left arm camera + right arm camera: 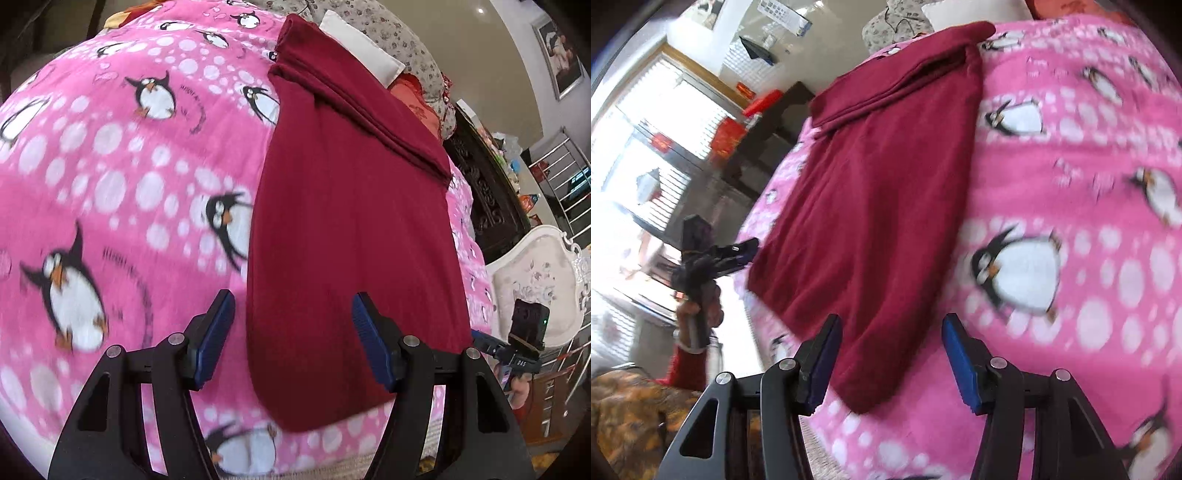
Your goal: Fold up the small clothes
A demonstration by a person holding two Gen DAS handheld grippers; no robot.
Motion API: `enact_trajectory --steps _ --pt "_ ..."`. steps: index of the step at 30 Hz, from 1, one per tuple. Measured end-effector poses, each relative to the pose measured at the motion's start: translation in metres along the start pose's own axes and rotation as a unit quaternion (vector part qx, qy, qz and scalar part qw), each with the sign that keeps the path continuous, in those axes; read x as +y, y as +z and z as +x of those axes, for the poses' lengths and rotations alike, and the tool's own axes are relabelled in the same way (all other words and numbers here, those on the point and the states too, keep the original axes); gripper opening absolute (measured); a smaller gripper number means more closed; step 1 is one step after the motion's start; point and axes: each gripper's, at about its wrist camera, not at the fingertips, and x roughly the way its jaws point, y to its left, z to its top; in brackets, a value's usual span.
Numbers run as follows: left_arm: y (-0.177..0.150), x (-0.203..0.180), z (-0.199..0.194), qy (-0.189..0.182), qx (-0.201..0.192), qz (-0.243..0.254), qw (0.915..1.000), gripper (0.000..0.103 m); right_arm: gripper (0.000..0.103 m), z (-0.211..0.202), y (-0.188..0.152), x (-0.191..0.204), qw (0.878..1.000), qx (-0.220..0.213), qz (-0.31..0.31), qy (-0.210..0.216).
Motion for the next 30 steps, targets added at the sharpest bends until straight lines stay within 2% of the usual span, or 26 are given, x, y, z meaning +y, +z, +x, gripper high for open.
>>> enact_trajectory --steps 3,5,10,14,16,18,19,20,21,22,23,24,26,27,30 --pt "-0.006 -0.003 -0.001 -0.006 0.003 0.001 1.0000 0.078 0.055 0.006 -0.004 0.003 0.999 0.003 0.005 0.037" --pt "-0.009 -0.005 -0.001 -0.008 -0.001 0.012 0.9999 0.079 0.055 0.013 -0.004 0.004 0.999 0.003 0.000 0.050" --pt "-0.013 -0.014 0.004 0.014 0.011 0.044 0.9989 0.080 0.055 0.018 -0.003 0.003 0.997 -0.009 0.007 0.071" --pt "-0.015 -0.017 0.008 0.004 0.015 0.064 0.9978 0.091 0.055 0.018 -0.007 0.007 0.996 -0.024 -0.003 0.081" --pt "-0.014 -0.019 0.011 0.008 0.016 0.068 0.9975 0.092 0.055 0.016 -0.009 0.009 0.996 -0.038 -0.011 0.085" --pt "-0.012 -0.020 0.012 0.008 0.015 0.064 0.9978 0.092 0.050 0.018 -0.011 0.015 0.996 -0.046 -0.028 0.076" --pt "-0.013 -0.021 0.012 0.007 0.014 0.064 0.9978 0.092 0.041 0.019 -0.011 0.017 0.996 -0.046 -0.037 0.070" --pt "-0.013 -0.023 0.013 0.007 0.016 0.070 0.9974 0.088 0.027 0.019 -0.010 0.017 0.995 -0.048 -0.042 0.071" --pt "-0.013 -0.026 0.014 0.010 0.017 0.076 0.9969 0.070 0.023 0.021 -0.010 0.015 0.995 -0.049 -0.034 0.085" --pt "-0.014 -0.028 0.015 0.011 0.024 0.081 0.9963 0.055 0.020 0.023 -0.009 0.012 0.993 -0.049 -0.024 0.101" --pt "-0.013 -0.027 0.017 0.004 0.034 0.079 0.9963 0.032 0.017 0.025 -0.008 0.010 0.992 -0.049 -0.014 0.114" --pt "-0.012 -0.025 0.019 -0.008 0.043 0.071 0.9965 0.022 0.016 0.027 -0.007 0.009 0.991 -0.047 -0.008 0.121" --pt "-0.011 -0.020 0.021 -0.022 0.051 0.057 0.9968 0.019 0.015 0.025 -0.003 0.010 0.988 -0.052 -0.001 0.147" --pt "-0.010 -0.019 0.019 -0.020 0.051 0.059 0.9968 0.017 0.015 0.021 0.001 0.011 0.982 -0.064 0.009 0.178" --pt "0.003 -0.022 0.002 -0.033 0.032 0.066 0.9968 0.014 0.015 0.006 0.018 0.018 0.972 -0.089 0.006 0.218"
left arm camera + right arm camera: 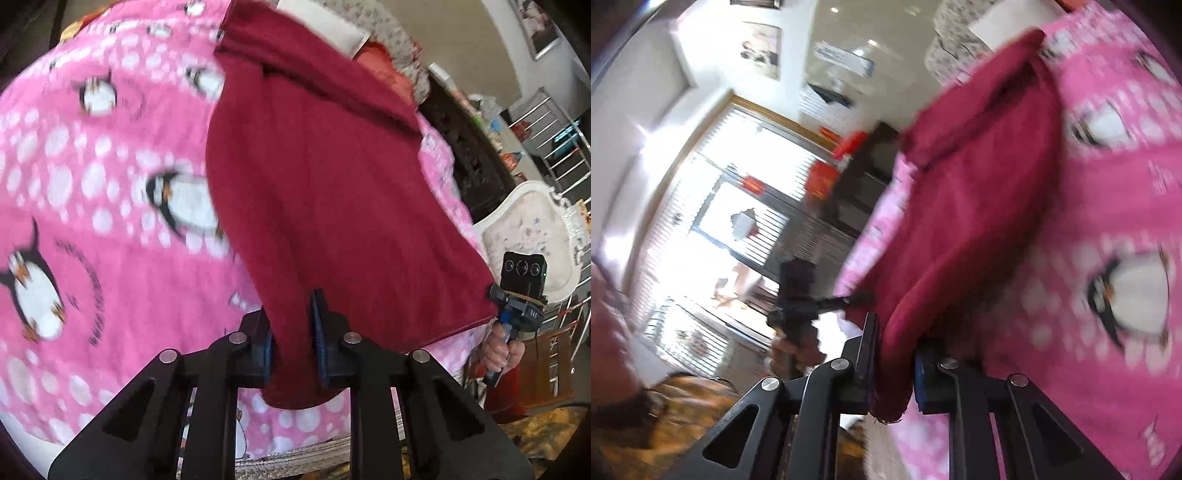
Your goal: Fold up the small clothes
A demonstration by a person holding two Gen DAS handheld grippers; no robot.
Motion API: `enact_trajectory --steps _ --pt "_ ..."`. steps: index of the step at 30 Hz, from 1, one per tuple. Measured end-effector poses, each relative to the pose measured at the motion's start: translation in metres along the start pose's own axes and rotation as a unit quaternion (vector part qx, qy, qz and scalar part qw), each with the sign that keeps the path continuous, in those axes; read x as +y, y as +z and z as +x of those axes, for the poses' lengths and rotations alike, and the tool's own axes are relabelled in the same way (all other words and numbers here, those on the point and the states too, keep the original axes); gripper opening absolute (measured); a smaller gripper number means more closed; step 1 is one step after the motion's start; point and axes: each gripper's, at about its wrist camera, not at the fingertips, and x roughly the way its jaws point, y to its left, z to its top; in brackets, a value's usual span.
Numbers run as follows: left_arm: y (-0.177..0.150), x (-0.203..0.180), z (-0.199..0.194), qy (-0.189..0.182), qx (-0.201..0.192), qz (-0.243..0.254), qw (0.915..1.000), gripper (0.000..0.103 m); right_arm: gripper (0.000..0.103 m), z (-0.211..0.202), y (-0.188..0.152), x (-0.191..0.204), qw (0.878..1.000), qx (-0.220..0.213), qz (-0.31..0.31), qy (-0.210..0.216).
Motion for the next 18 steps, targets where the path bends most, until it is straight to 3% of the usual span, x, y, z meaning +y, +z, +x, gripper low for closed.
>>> enact_trajectory --steps 5,8,11,14,18 --pt "0.040 -0.009 -0.025 -0.032 -0.044 0.017 0.9984 0.015 0.014 0.000 0.048 0.023 0.998 -0.027 -0.047 0.024" --pt "0.080 -0.015 -0.027 -0.054 -0.072 0.029 0.9955 0.013 0.013 0.003 0.090 0.030 0.995 -0.054 -0.077 0.023" --pt "0.131 -0.023 -0.023 -0.050 -0.103 0.048 0.9923 0.012 0.013 0.007 0.138 0.028 0.992 -0.088 -0.085 0.014" --pt "0.189 -0.030 -0.011 -0.053 -0.124 0.050 0.9896 0.012 0.013 0.008 0.190 0.013 0.989 -0.126 -0.075 -0.010" --pt "0.260 -0.024 0.016 -0.020 -0.145 0.049 0.9881 0.012 0.013 0.018 0.253 -0.035 0.983 -0.160 -0.052 -0.074"
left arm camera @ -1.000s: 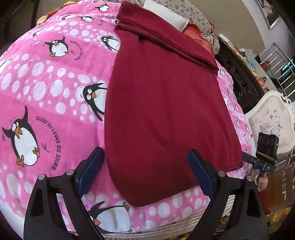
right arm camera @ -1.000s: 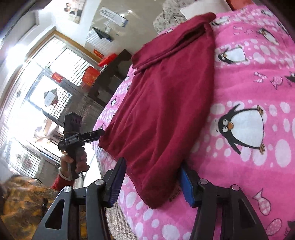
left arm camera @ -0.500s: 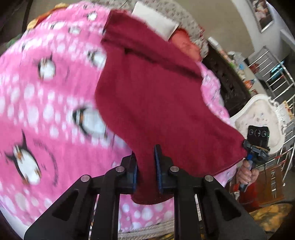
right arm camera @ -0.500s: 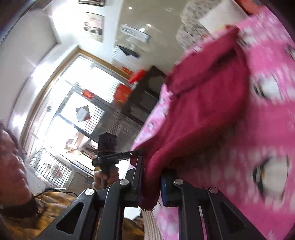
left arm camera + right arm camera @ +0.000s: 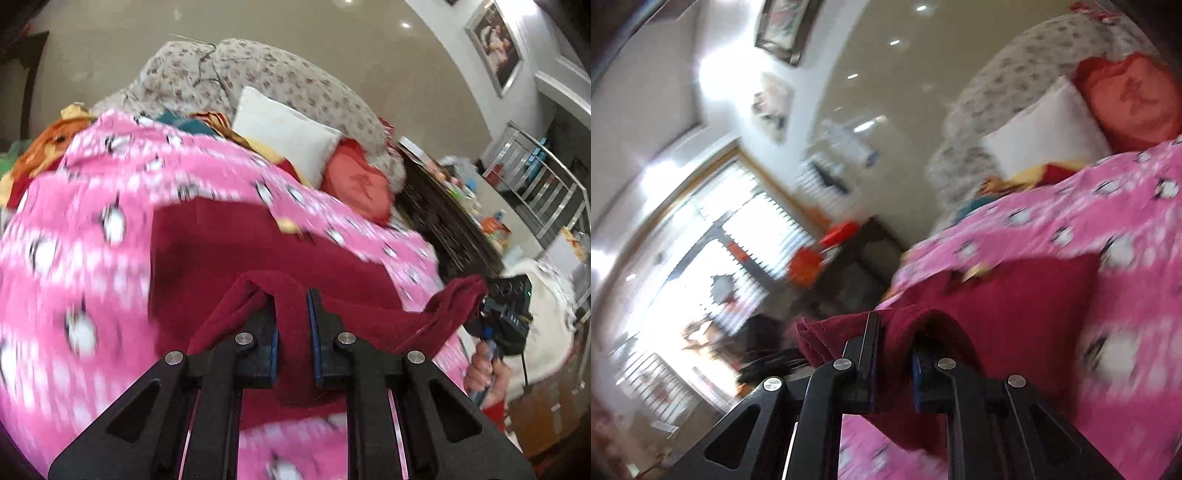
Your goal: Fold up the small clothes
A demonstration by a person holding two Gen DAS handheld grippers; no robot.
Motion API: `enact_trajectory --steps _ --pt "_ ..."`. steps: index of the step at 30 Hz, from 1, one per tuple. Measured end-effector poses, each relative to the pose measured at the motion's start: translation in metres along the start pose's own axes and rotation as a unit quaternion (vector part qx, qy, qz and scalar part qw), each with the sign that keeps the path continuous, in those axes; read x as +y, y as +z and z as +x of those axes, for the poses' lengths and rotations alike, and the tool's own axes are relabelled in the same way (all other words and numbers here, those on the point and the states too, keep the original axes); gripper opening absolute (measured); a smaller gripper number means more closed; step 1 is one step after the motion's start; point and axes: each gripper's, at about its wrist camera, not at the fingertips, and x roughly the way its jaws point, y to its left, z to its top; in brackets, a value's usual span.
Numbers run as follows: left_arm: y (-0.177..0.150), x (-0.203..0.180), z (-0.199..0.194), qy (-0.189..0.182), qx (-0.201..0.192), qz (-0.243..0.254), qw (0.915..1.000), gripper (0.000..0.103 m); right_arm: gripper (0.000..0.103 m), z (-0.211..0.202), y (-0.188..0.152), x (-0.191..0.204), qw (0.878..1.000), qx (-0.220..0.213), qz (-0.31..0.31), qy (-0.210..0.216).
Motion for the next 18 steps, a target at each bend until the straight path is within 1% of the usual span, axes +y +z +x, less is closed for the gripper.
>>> enact_trajectory --steps 1,2,3,4,5,6,7,8,9,10,11,12,13,14,15,16,17,18 --pt "0.013 0.006 0.016 0.012 0.003 -0.001 0.9999 0.012 0.013 0.009 0.007 -0.013 1.000 0.001 -0.003 -0.022" --pt "0.024 0.015 0.033 0.019 0.008 -0.014 0.9997 0.012 0.014 0.022 0.014 -0.031 0.997 -0.004 0.000 -0.074" --pt "0.030 0.023 0.047 0.022 0.018 -0.026 0.9993 0.012 0.016 0.028 0.018 -0.044 0.994 -0.003 0.009 -0.105" --pt "0.036 0.034 0.063 0.032 0.035 -0.044 0.9979 0.012 0.022 0.040 0.022 -0.060 0.991 0.012 0.024 -0.135" --pt "0.040 0.046 0.072 0.036 0.046 -0.066 0.9961 0.012 0.025 0.051 0.024 -0.072 0.988 0.030 0.038 -0.149" --pt "0.043 0.058 0.080 0.024 0.059 -0.091 0.9938 0.013 0.025 0.056 0.027 -0.082 0.986 0.041 0.055 -0.149" --pt "0.043 0.063 0.082 0.011 0.062 -0.107 0.9922 0.013 0.028 0.053 0.029 -0.086 0.987 0.037 0.069 -0.139" --pt "0.045 0.070 0.080 -0.003 0.064 -0.126 0.9899 0.016 0.036 0.048 0.031 -0.084 0.989 0.027 0.073 -0.127" --pt "0.046 0.073 0.077 -0.012 0.066 -0.140 0.9879 0.017 0.040 0.041 0.034 -0.079 0.992 0.017 0.071 -0.108" --pt "0.048 0.075 0.071 -0.019 0.065 -0.145 0.9872 0.017 0.044 0.034 0.037 -0.073 0.994 0.008 0.064 -0.092" --pt "0.051 0.073 0.065 -0.015 0.057 -0.135 0.9891 0.019 0.046 0.027 0.040 -0.066 0.995 0.001 0.056 -0.086" --pt "0.053 0.067 0.056 0.004 0.041 -0.116 0.9924 0.032 0.047 0.020 0.042 -0.056 0.994 -0.009 0.042 -0.098" --pt "0.057 0.061 0.044 0.030 0.017 -0.095 0.9949 0.043 0.047 0.018 0.044 -0.049 0.993 -0.019 0.031 -0.111" --pt "0.059 0.059 0.034 0.044 -0.004 -0.085 0.9954 0.070 0.048 0.012 0.045 -0.043 0.991 -0.030 0.019 -0.125" --pt "0.060 0.056 0.023 0.046 -0.028 -0.080 0.9953 0.082 0.048 0.009 0.047 -0.036 0.990 -0.038 0.013 -0.132" --pt "0.059 0.054 0.013 0.043 -0.052 -0.078 0.9947 0.083 0.048 0.006 0.047 -0.032 0.991 -0.043 0.012 -0.129" --pt "0.058 0.050 0.007 0.036 -0.061 -0.073 0.9948 0.083 0.048 0.007 0.046 -0.026 0.992 -0.041 0.007 -0.117" --pt "0.057 0.046 0.006 0.031 -0.059 -0.065 0.9957 0.083 0.048 0.009 0.044 -0.019 0.993 -0.030 -0.001 -0.113"
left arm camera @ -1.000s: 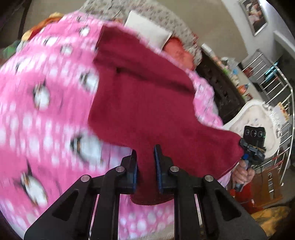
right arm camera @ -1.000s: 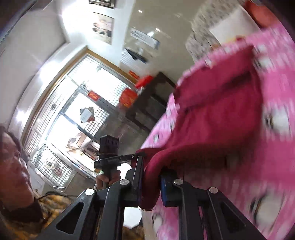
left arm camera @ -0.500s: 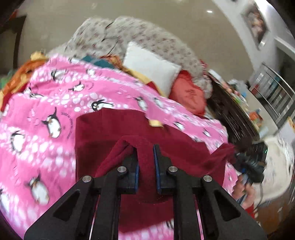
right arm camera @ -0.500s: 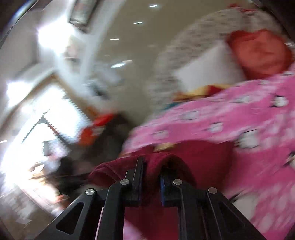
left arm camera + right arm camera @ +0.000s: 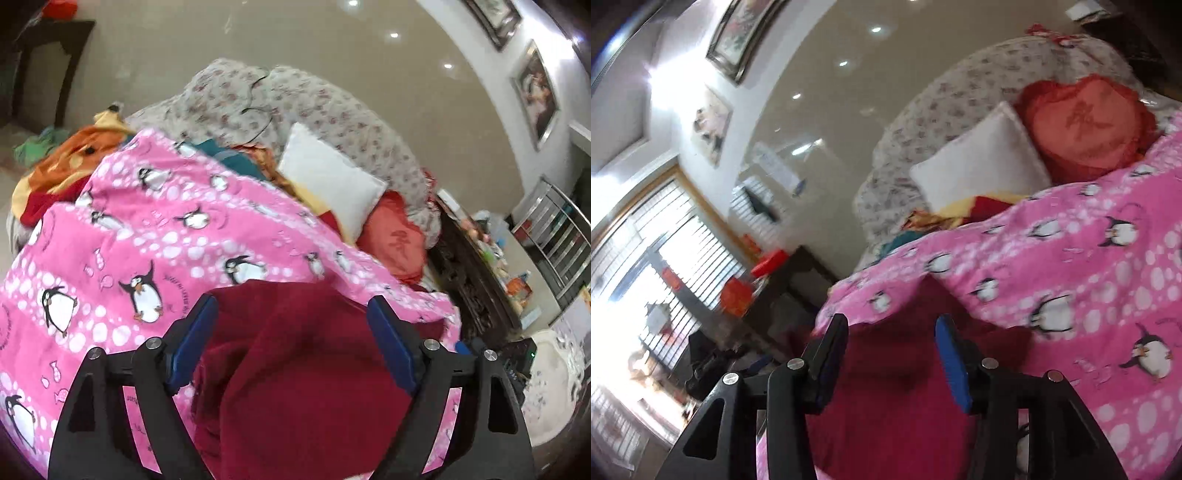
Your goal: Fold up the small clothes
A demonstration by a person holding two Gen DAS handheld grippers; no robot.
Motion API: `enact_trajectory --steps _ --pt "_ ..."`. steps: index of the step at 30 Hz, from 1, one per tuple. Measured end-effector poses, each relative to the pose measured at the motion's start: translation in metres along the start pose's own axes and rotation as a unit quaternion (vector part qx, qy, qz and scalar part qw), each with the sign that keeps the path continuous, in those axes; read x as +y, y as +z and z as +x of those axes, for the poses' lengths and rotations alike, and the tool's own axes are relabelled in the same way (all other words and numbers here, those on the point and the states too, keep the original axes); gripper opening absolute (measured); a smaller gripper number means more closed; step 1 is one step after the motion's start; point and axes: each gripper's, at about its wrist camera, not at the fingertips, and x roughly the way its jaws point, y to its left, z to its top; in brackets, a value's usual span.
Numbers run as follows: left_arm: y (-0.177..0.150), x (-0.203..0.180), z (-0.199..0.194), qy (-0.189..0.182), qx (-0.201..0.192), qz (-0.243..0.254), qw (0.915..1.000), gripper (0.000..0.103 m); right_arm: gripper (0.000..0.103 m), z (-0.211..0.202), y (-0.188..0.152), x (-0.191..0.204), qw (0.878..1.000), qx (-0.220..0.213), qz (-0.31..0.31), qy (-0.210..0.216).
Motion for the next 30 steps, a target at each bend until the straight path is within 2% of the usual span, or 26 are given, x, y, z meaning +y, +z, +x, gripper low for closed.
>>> enact_trajectory --steps 3,5,6,8,11,13,14,15,17,20,23,25,28,30 --pt "-0.009 -0.013 0.006 -0.004 0.014 0.031 0.9994 0.083 0.048 0.025 -0.014 0.028 0.996 0.053 -0.067 -0.024" --pt "-0.017 -0.021 0.024 -0.003 0.033 0.040 0.9986 0.083 0.048 0.044 -0.024 0.034 0.993 0.074 -0.086 -0.036" --pt "-0.020 -0.022 0.035 0.002 0.045 0.041 0.9981 0.083 0.048 0.057 -0.028 0.033 0.991 0.085 -0.090 -0.055" --pt "-0.023 -0.018 0.065 0.027 0.063 0.033 0.9971 0.083 0.048 0.079 -0.029 0.026 0.985 0.100 -0.087 -0.107" --pt "-0.023 -0.004 0.100 0.067 0.079 0.023 0.9944 0.083 0.047 0.107 -0.022 -0.006 0.975 0.110 -0.059 -0.185" --pt "-0.019 0.005 0.110 0.096 0.063 0.025 0.9931 0.083 0.048 0.120 -0.019 -0.030 0.970 0.135 -0.026 -0.200" --pt "-0.016 0.010 0.116 0.113 0.067 0.026 0.9910 0.083 0.048 0.128 -0.019 -0.039 0.968 0.149 -0.013 -0.199" --pt "-0.015 0.015 0.119 0.109 0.077 0.022 0.9907 0.083 0.048 0.132 -0.018 -0.045 0.967 0.159 -0.009 -0.197" --pt "-0.014 0.021 0.111 0.090 0.079 0.008 0.9927 0.083 0.048 0.124 -0.016 -0.037 0.969 0.154 -0.016 -0.195" --pt "-0.023 0.021 0.070 0.059 0.070 0.003 0.9958 0.083 0.048 0.101 -0.016 -0.011 0.975 0.126 -0.045 -0.179" --pt "-0.048 0.018 0.024 0.039 0.068 0.029 0.9965 0.083 0.049 0.077 -0.041 0.029 0.985 0.135 -0.067 -0.083" --pt "-0.068 0.018 0.000 0.029 0.078 0.046 0.9955 0.083 0.049 0.070 -0.069 0.060 0.981 0.167 -0.096 -0.026" --pt "-0.104 0.024 -0.022 0.019 0.093 0.053 0.9941 0.083 0.049 0.071 -0.104 0.086 0.973 0.194 -0.125 0.003" --pt "-0.130 0.033 -0.024 0.000 0.127 0.039 0.9911 0.083 0.049 0.078 -0.126 0.095 0.968 0.213 -0.133 0.005"
